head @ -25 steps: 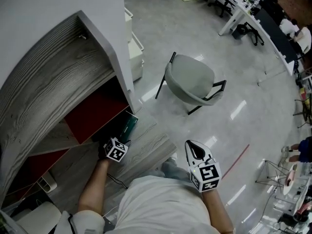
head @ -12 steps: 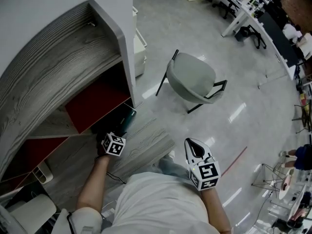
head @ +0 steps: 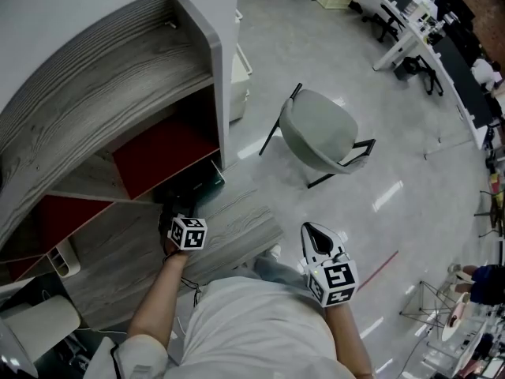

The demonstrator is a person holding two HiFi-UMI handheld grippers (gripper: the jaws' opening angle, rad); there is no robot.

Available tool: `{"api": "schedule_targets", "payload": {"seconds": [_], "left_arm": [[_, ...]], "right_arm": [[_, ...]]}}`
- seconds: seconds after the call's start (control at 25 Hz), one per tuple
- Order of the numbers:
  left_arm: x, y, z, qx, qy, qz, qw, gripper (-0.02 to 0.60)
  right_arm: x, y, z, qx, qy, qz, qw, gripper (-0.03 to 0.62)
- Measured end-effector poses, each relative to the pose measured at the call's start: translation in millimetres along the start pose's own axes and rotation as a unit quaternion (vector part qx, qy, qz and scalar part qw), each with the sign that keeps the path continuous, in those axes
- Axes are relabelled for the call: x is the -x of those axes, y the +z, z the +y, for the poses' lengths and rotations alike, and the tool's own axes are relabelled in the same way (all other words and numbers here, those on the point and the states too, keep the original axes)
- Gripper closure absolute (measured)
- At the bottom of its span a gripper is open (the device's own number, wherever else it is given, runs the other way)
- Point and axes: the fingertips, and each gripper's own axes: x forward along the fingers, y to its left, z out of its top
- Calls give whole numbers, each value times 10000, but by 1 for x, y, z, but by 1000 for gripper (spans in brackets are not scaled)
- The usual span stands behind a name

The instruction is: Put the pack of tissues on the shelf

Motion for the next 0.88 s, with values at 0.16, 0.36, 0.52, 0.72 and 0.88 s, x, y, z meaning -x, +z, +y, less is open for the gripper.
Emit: {"api": "schedule_targets", "payload": {"seconds": [0.16, 0.36, 0.52, 0.72, 0.88], "left_arm": [[-4, -2, 1, 205, 85, 97, 9997, 387], [-15, 8, 4, 697, 47, 55, 9975, 402], [-23, 18, 10, 969, 154, 68, 9951, 410], [-35, 31, 22, 1214, 314, 120, 9920, 410], [-54, 24, 35, 1336, 567, 402, 9886, 408]], "right_arm": [[0, 0, -2, -6, 28, 0, 10000, 566], [0, -2, -5, -12, -11, 4, 10000, 566], [3, -3, -13, -67, -113, 4, 9999, 566], [7, -6, -19, -126, -224, 7, 9997, 566], [12, -6, -24, -154, -335, -1, 9993, 566]]}}
